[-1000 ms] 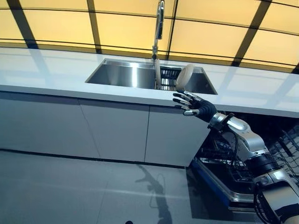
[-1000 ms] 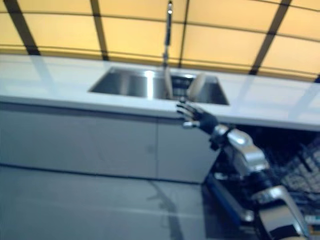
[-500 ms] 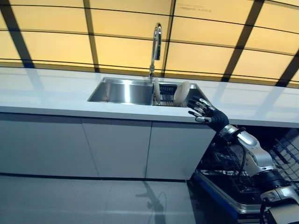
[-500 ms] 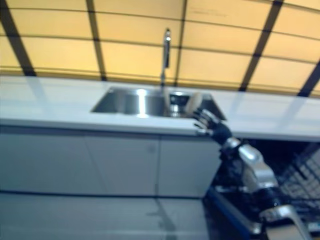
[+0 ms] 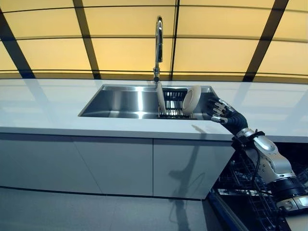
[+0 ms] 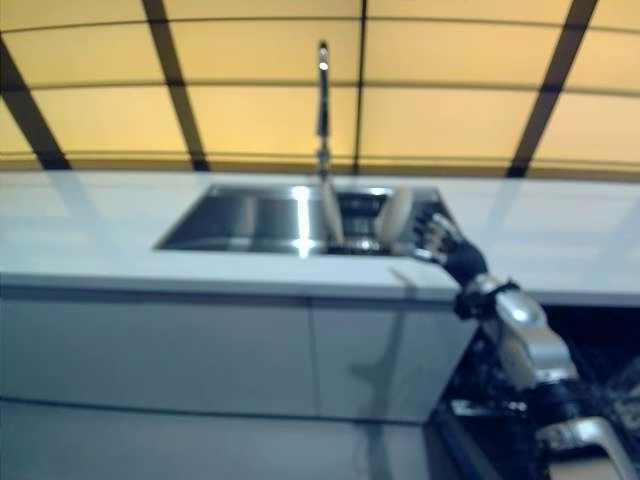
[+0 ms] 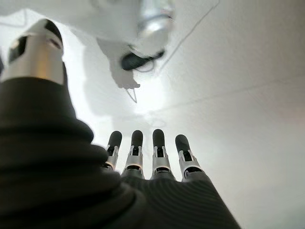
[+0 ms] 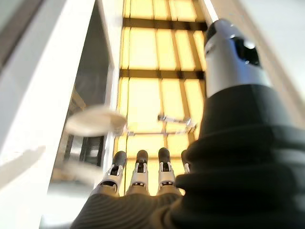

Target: Take plates into dishwasher

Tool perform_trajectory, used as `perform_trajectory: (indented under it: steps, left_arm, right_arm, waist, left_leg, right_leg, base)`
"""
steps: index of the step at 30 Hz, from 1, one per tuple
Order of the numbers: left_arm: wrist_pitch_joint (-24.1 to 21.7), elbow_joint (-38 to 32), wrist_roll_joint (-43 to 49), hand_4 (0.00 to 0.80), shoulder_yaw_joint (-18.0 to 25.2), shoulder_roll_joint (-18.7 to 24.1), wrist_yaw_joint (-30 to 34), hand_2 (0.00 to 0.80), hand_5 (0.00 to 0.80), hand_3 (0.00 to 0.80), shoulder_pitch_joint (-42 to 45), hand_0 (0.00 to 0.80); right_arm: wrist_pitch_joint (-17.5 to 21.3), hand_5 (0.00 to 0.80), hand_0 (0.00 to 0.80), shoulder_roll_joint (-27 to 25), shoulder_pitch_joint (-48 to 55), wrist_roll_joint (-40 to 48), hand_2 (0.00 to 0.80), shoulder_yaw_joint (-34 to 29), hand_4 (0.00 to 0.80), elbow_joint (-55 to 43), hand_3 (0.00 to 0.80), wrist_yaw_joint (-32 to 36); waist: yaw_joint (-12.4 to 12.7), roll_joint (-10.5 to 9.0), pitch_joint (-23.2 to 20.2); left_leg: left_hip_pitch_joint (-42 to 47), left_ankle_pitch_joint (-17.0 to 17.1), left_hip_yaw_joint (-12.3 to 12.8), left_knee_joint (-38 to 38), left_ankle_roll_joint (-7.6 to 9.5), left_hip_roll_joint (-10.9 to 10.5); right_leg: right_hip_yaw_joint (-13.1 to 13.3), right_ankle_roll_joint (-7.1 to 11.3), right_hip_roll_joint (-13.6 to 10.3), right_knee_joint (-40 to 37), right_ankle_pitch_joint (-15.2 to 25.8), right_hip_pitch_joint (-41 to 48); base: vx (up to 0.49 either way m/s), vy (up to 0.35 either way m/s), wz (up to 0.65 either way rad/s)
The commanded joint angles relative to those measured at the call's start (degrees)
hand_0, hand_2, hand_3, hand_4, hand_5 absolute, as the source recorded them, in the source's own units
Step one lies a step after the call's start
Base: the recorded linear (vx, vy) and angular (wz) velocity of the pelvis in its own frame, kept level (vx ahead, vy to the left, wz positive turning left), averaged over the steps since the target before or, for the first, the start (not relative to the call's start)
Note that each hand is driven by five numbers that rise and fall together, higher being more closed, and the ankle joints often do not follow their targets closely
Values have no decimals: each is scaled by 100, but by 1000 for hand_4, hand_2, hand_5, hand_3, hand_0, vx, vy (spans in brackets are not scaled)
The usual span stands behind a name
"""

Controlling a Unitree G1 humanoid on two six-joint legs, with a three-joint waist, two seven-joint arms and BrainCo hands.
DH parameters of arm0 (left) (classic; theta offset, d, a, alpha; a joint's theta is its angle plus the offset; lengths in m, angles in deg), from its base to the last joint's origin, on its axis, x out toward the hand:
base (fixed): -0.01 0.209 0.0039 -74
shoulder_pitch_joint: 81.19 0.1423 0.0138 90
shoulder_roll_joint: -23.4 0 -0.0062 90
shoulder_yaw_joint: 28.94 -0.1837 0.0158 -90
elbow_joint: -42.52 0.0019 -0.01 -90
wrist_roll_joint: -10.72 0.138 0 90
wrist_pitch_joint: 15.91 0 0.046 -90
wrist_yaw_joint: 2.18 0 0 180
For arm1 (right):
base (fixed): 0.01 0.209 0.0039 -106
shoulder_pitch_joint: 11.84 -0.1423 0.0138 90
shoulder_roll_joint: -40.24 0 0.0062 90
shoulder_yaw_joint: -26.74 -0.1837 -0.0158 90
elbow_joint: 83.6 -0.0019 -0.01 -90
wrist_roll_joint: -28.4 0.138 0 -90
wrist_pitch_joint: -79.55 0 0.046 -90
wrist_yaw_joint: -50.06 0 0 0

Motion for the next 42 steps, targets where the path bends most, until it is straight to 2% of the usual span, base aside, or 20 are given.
perform_trajectory:
  steps: [1,5,7,8,9,11,12,15,16,18,19,20,22,25,28,35,42]
  left_arm:
    - [105,2,-66,0,-215,308,-111,0,0,0,-402,0]
    - [286,-9,-85,0,-130,378,-127,0,0,0,-338,0]
    - [299,81,-131,0,-42,418,-111,0,0,0,-281,0]
    - [318,104,-154,0,-23,419,-113,0,0,0,-276,0]
    - [423,137,-240,0,3,410,-126,0,0,0,-297,0]
    - [470,161,-312,0,49,386,-129,0,0,0,-297,0]
    - [435,187,-366,0,81,327,-140,0,0,0,-269,0]
    - [490,85,-407,0,70,270,-146,0,0,0,-288,0]
    - [500,38,-421,0,60,258,-152,0,0,0,-290,0]
    - [463,12,-388,0,79,264,-146,0,0,0,-282,0]
    - [438,-12,-341,0,108,272,-137,0,0,0,-281,0]
    - [453,-64,-317,0,87,279,-140,0,0,0,-289,0]
    - [498,-147,-301,0,23,287,-127,0,0,0,-332,0]
    - [534,-171,-234,0,-18,263,-87,0,0,0,-349,0]
    - [481,-213,-387,0,-59,290,-104,0,0,0,-324,0]
    - [511,-134,-382,0,-117,372,-8,0,0,0,-423,0]
    - [424,-160,-320,0,-96,367,-47,0,0,0,-413,0]
  right_arm:
    - [310,0,0,20,-553,-335,0,-305,0,-143,0,-429]
    - [169,0,0,-105,-450,-448,0,-330,0,-130,0,-502]
    - [82,0,0,-199,-403,-488,0,-325,0,-100,0,-670]
    - [56,0,0,-215,-396,-516,0,-309,0,-88,0,-759]
    - [-73,0,0,-263,-387,-686,0,-268,0,-42,0,-1074]
    - [-192,0,0,-314,-366,-814,0,-220,0,30,0,-1284]
    - [-148,0,0,-294,-372,-1000,0,-112,0,153,0,-1452]
    - [-138,0,0,-232,-382,-1067,0,-4,0,144,0,-1511]
    - [-123,0,0,-167,-422,-1076,0,79,0,127,0,-1520]
    - [-147,0,0,-105,-527,-1135,0,143,0,148,0,-1505]
    - [-176,0,0,-55,-648,-1194,0,223,0,172,0,-1538]
    - [-218,0,0,-87,-715,-1133,0,257,0,136,0,-1597]
    - [-315,0,0,-192,-810,-1138,0,288,0,99,0,-1594]
    - [-322,0,0,-327,-772,-1045,0,201,0,129,0,-1345]
    - [-296,0,0,-360,-510,-1068,0,44,0,21,0,-1149]
    - [-122,0,0,-361,-271,-1149,0,-136,0,80,0,-907]
    - [-301,0,0,-269,-280,-1100,0,-157,0,80,0,-945]
  waist:
    - [-57,-215,13]
    - [-117,-173,-14]
    - [-147,-124,-122]
    - [-166,-95,-156]
    - [-183,-84,-227]
    - [-171,-163,-257]
    - [-111,-312,-223]
    - [154,-485,-65]
    - [305,-444,43]
    - [366,-412,91]
    - [464,-351,137]
    - [557,-326,167]
    - [659,-312,185]
    - [683,-319,56]
    - [602,-246,-122]
    - [576,-250,-278]
    - [650,-351,-235]
  left_leg:
    - [266,-332,-2,190,-78,150]
    - [378,-370,54,255,-142,225]
    - [481,-150,5,438,-266,345]
    - [497,40,-42,565,-327,412]
    - [350,754,-157,1191,-463,525]
    - [123,1059,-209,1870,-484,477]
    - [-322,1332,-185,2864,-475,292]
    - [-1377,1127,-114,3467,-260,-83]
    - [-1617,981,-3,3216,-175,-102]
    - [-1590,988,176,2652,-179,71]
    - [-1605,1202,292,1872,-239,224]
    - [-1810,1422,237,1559,-295,293]
    - [-1941,1550,224,1135,-392,371]
    - [-1769,1342,460,411,-421,406]
    - [-1402,1329,403,-86,-399,359]
    - [-1175,1134,432,-215,-235,196]
    - [-1196,882,455,26,-94,93]
  right_leg:
    - [134,1068,-649,494,96,-598]
    - [59,1051,-721,673,-17,-595]
    - [8,921,-649,684,-139,-506]
    - [5,855,-591,671,-187,-473]
    - [47,672,-429,496,-272,-254]
    - [95,542,-392,292,-283,-51]
    - [183,390,-410,168,-298,203]
    - [407,330,-422,53,-388,669]
    - [534,373,-337,1,-468,883]
    - [556,421,-282,-51,-533,1022]
    - [593,469,-194,-134,-599,1211]
    - [702,489,-153,-175,-665,1359]
    - [768,532,-153,-250,-788,1571]
    - [592,690,-349,-387,-857,1777]
    - [503,797,-429,-358,-829,1671]
    - [441,896,-522,-358,-776,1533]
    - [512,988,-672,-345,-718,1487]
  base:
    - [86,-58,2]
    - [188,-82,-4]
    - [200,-96,-12]
    - [181,-112,-8]
    - [180,-127,-2]
    - [218,-145,-13]
    - [264,-160,-40]
    - [265,-105,-30]
    - [267,18,-39]
    - [247,97,-54]
    - [283,165,-62]
    - [341,194,-53]
    - [215,152,-30]
    - [162,190,-24]
    - [121,159,-21]
    - [83,77,22]
    - [66,77,11]
